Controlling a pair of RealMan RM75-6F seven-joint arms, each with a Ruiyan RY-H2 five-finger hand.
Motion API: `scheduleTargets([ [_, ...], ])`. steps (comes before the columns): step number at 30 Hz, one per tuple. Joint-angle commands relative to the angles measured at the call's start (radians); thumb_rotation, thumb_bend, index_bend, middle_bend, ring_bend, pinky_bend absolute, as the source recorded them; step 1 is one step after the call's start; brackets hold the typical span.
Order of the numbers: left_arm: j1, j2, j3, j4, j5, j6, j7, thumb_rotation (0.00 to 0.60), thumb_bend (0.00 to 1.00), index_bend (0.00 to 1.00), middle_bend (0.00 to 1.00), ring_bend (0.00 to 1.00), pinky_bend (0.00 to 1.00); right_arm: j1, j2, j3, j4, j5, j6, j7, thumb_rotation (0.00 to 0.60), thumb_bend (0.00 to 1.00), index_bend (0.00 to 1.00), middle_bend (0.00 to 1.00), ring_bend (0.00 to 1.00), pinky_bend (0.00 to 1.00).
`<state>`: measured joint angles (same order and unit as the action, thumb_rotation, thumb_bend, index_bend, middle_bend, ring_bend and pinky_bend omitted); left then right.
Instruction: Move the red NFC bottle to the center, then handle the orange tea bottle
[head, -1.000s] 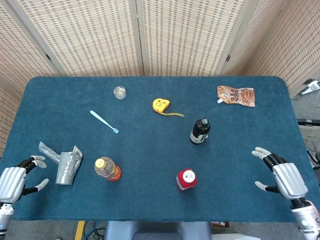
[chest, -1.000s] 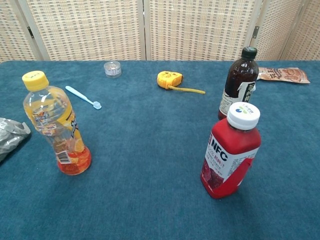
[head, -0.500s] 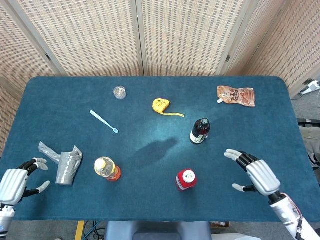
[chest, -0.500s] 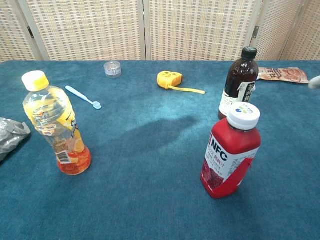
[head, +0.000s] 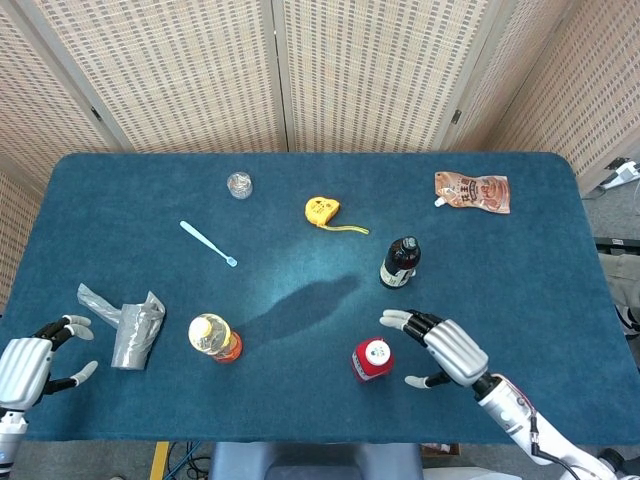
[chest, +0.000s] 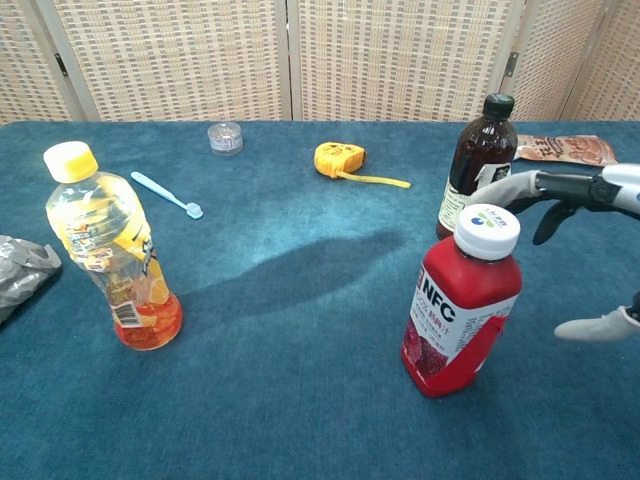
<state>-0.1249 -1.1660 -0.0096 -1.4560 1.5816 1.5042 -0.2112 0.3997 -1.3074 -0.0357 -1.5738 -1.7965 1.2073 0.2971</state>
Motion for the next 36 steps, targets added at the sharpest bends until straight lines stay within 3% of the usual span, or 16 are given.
scheduleTargets([
  [1, 0.001, 0.001, 0.000, -0.001, 0.001, 0.002, -0.002, 0.600, 0.17, 0.46, 0.34, 0.40, 0.66, 0.016, -0.017, 0.001, 0.004, 0.004, -0.013, 0.003, 0.600, 0.01, 0.18, 0.16, 0.15, 0.32],
  [10, 0.001, 0.005, 0.000, -0.002, -0.001, 0.000, -0.011, 0.600, 0.17, 0.46, 0.34, 0.40, 0.66, 0.072, -0.072, -0.004, 0.051, 0.016, -0.052, 0.085, 0.600, 0.01, 0.18, 0.22, 0.16, 0.32],
  [13, 0.001, 0.006, -0.001, -0.002, -0.002, 0.000, -0.014, 0.600, 0.17, 0.46, 0.34, 0.40, 0.66, 0.083, -0.098, 0.001, 0.079, 0.024, -0.048, 0.106, 0.600, 0.01, 0.19, 0.27, 0.20, 0.36],
  [16, 0.001, 0.007, -0.001, -0.002, -0.002, 0.000, -0.019, 0.600, 0.17, 0.46, 0.34, 0.40, 0.66, 0.092, -0.127, 0.006, 0.116, 0.031, -0.040, 0.136, 0.600, 0.01, 0.25, 0.36, 0.29, 0.40],
  [21, 0.002, 0.009, -0.002, -0.002, -0.004, 0.000, -0.022, 0.600, 0.17, 0.46, 0.34, 0.40, 0.66, 0.106, -0.171, 0.013, 0.174, 0.044, -0.031, 0.173, 0.600, 0.02, 0.45, 0.53, 0.48, 0.53],
  [24, 0.003, 0.010, -0.002, -0.002, -0.005, 0.001, -0.023, 0.600, 0.17, 0.46, 0.34, 0.40, 0.66, 0.113, -0.190, 0.020, 0.197, 0.053, -0.022, 0.180, 0.600, 0.02, 0.51, 0.58, 0.53, 0.59],
  [36, 0.005, 0.012, -0.003, -0.005, -0.003, 0.005, -0.021, 0.600, 0.17, 0.46, 0.34, 0.40, 0.66, 0.158, -0.231, 0.083, 0.223, 0.100, -0.002, 0.198, 0.600, 0.02, 0.52, 0.60, 0.55, 0.61],
])
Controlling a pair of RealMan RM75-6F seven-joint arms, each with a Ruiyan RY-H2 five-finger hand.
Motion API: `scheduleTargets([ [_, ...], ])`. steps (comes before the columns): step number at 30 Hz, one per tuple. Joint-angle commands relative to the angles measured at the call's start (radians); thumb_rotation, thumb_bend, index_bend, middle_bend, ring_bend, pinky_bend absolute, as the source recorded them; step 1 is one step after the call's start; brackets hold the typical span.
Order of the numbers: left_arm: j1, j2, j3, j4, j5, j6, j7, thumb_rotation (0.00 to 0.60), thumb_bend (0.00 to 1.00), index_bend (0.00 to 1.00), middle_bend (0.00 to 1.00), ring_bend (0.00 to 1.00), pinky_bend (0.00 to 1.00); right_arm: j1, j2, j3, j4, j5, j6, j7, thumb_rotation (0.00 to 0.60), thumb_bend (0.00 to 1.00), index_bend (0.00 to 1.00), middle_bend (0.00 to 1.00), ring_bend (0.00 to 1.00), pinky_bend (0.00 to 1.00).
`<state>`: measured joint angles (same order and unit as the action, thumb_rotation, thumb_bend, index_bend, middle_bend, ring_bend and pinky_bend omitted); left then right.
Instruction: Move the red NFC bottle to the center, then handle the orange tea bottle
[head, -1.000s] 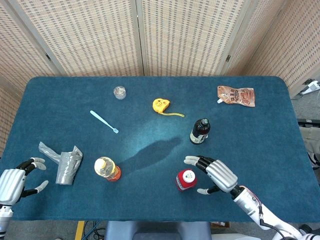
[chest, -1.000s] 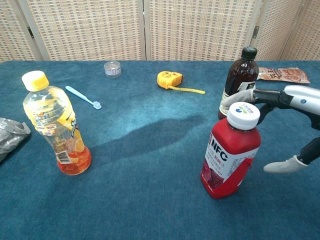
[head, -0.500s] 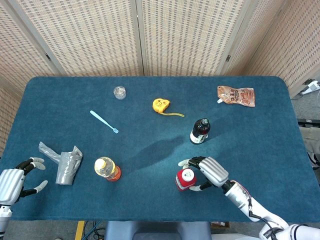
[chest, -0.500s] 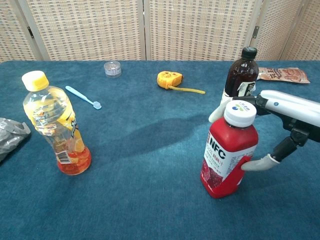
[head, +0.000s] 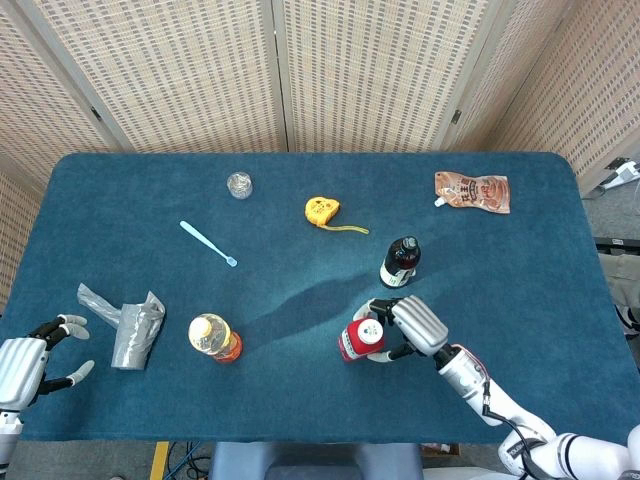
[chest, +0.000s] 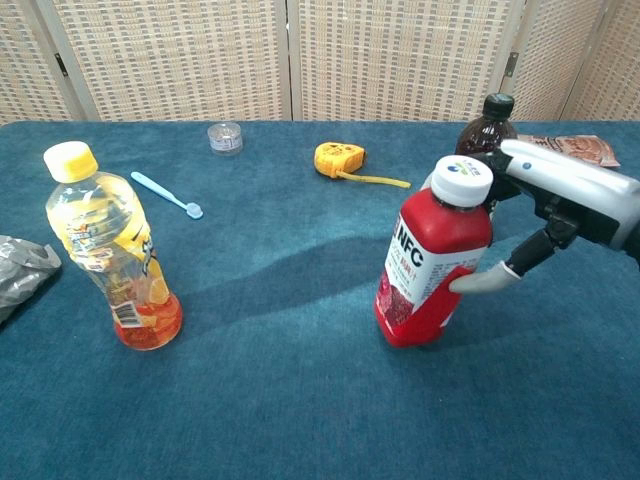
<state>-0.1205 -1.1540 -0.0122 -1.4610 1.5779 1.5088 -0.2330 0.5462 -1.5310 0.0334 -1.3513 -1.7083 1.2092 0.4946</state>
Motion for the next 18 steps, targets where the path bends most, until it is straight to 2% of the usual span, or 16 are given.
scheduleTargets([
  [1, 0.001, 0.000, 0.000, -0.001, 0.001, 0.001, 0.002, 0.600, 0.17, 0.46, 0.34, 0.40, 0.66, 0.019, -0.011, 0.023, -0.001, 0.019, -0.007, 0.003, 0.600, 0.02, 0.52, 0.60, 0.55, 0.61],
  [18, 0.003, 0.005, -0.002, -0.003, 0.000, 0.007, -0.009, 0.600, 0.17, 0.46, 0.34, 0.40, 0.66, 0.121, -0.083, 0.127, 0.035, 0.151, -0.107, -0.055, 0.600, 0.02, 0.52, 0.59, 0.55, 0.61],
])
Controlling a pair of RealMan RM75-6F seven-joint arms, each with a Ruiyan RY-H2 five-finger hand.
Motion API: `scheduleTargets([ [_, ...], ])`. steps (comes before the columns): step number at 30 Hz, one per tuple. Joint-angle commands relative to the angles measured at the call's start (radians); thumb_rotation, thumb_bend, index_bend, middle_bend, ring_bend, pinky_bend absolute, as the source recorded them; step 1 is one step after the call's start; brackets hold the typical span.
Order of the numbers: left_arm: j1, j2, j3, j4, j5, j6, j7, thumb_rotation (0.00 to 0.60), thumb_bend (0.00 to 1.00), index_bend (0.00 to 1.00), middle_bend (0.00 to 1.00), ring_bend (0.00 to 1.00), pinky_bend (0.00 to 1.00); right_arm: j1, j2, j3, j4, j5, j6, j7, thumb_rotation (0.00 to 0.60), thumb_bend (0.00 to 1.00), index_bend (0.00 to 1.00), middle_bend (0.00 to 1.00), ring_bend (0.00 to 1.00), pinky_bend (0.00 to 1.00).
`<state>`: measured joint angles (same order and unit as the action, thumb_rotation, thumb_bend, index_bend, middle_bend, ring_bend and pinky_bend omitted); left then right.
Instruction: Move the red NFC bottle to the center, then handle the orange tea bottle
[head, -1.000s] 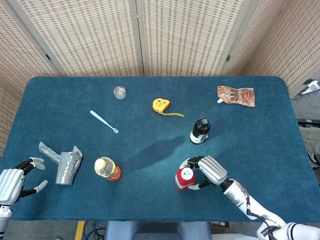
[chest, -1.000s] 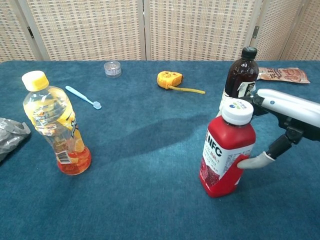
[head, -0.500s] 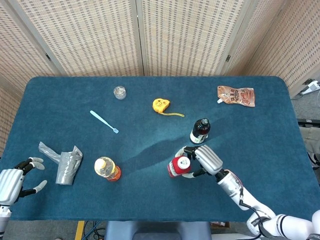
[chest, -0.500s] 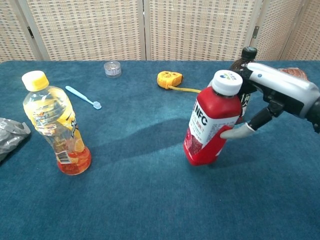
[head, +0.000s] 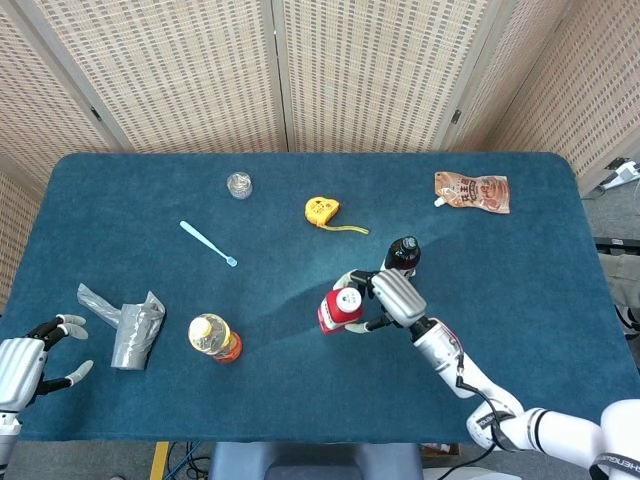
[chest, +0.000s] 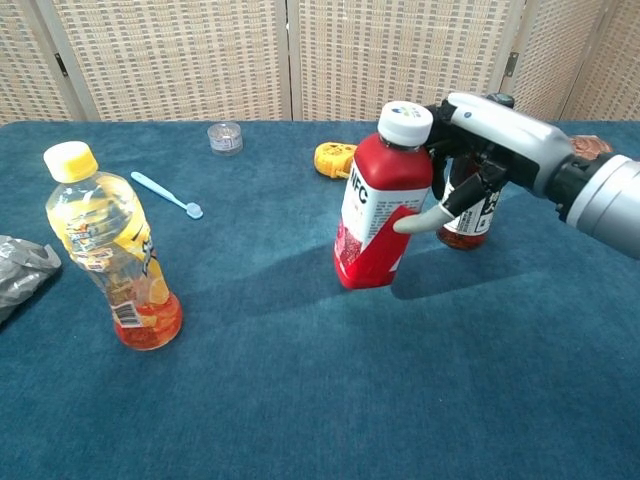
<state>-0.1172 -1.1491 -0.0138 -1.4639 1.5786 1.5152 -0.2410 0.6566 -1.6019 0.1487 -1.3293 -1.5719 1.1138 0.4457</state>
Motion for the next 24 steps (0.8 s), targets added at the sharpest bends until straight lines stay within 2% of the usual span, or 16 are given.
scheduleTargets([
  [1, 0.000, 0.001, -0.001, 0.000, -0.001, 0.001, -0.001, 0.600, 0.17, 0.46, 0.34, 0.40, 0.66, 0.017, -0.017, 0.017, 0.020, 0.022, -0.018, -0.007, 0.600, 0.02, 0.52, 0.59, 0.55, 0.61],
  [12, 0.002, 0.004, -0.005, 0.004, -0.007, 0.001, -0.014, 0.600, 0.17, 0.46, 0.34, 0.40, 0.66, 0.084, -0.077, 0.055, 0.107, 0.078, -0.083, -0.019, 0.600, 0.02, 0.52, 0.59, 0.55, 0.61],
  [24, 0.006, 0.008, -0.006, -0.002, 0.000, 0.015, -0.013, 0.600, 0.17, 0.46, 0.34, 0.40, 0.66, 0.077, -0.096, 0.014, 0.101, 0.073, -0.072, -0.022, 0.600, 0.02, 0.52, 0.60, 0.55, 0.61],
])
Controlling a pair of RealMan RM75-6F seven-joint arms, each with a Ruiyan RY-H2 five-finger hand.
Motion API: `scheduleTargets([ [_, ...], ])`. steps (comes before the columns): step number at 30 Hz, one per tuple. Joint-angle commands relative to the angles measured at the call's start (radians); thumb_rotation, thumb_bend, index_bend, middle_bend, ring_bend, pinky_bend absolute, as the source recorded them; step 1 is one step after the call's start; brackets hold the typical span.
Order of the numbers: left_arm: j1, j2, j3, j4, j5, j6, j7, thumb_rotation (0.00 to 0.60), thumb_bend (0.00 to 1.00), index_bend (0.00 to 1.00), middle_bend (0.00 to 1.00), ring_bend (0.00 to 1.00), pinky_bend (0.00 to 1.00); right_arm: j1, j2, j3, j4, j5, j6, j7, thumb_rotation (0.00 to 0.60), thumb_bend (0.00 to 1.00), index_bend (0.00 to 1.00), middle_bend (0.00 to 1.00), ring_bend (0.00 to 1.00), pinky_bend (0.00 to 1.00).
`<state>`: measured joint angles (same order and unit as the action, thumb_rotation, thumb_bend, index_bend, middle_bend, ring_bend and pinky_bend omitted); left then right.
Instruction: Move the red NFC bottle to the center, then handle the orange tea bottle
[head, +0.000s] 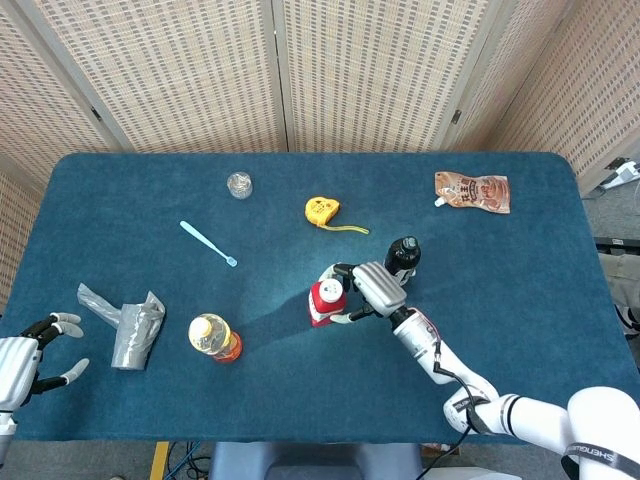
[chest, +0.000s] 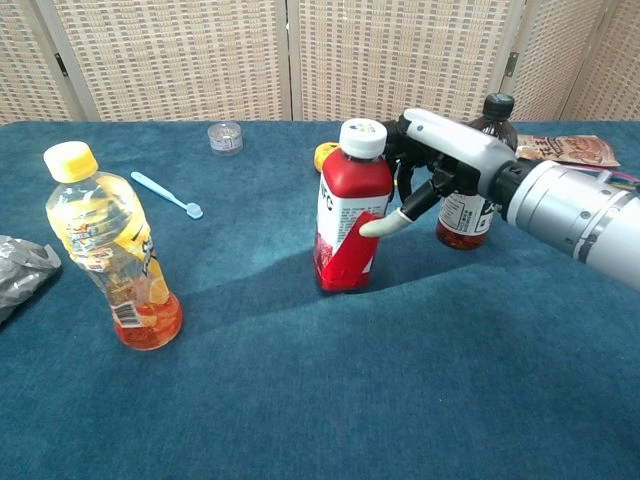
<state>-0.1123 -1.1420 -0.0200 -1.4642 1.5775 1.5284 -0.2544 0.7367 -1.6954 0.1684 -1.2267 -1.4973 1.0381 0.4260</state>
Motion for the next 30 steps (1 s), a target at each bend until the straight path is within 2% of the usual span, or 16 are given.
scheduleTargets([
  [1, 0.001, 0.001, 0.000, -0.002, 0.001, 0.002, 0.001, 0.600, 0.17, 0.46, 0.34, 0.40, 0.66, -0.005, -0.005, -0.009, 0.000, -0.002, 0.004, -0.002, 0.600, 0.02, 0.52, 0.60, 0.55, 0.61],
  [10, 0.002, 0.003, 0.000, -0.003, -0.001, 0.000, -0.003, 0.600, 0.17, 0.46, 0.34, 0.40, 0.66, 0.000, -0.025, -0.020, 0.034, 0.003, -0.005, -0.001, 0.600, 0.02, 0.52, 0.58, 0.55, 0.61],
  [14, 0.002, 0.004, 0.001, -0.002, 0.000, 0.000, -0.006, 0.600, 0.17, 0.49, 0.34, 0.40, 0.66, 0.002, -0.025, -0.024, 0.038, 0.000, -0.004, 0.002, 0.600, 0.02, 0.51, 0.51, 0.54, 0.61],
  [17, 0.002, 0.004, 0.000, -0.003, 0.000, 0.000, -0.006, 0.600, 0.17, 0.49, 0.34, 0.40, 0.66, 0.003, -0.022, -0.028, 0.039, -0.005, -0.003, 0.007, 0.600, 0.02, 0.43, 0.42, 0.50, 0.61],
  [24, 0.002, 0.002, -0.001, -0.002, 0.000, 0.001, 0.002, 0.600, 0.17, 0.49, 0.34, 0.40, 0.66, 0.008, -0.003, -0.038, 0.019, -0.015, -0.010, 0.021, 0.600, 0.00, 0.17, 0.23, 0.35, 0.56],
  [30, 0.002, 0.001, -0.002, -0.001, 0.000, 0.001, 0.002, 0.600, 0.17, 0.49, 0.34, 0.40, 0.66, 0.007, 0.035, -0.039, -0.044, -0.025, 0.001, -0.012, 0.600, 0.00, 0.11, 0.17, 0.30, 0.50],
])
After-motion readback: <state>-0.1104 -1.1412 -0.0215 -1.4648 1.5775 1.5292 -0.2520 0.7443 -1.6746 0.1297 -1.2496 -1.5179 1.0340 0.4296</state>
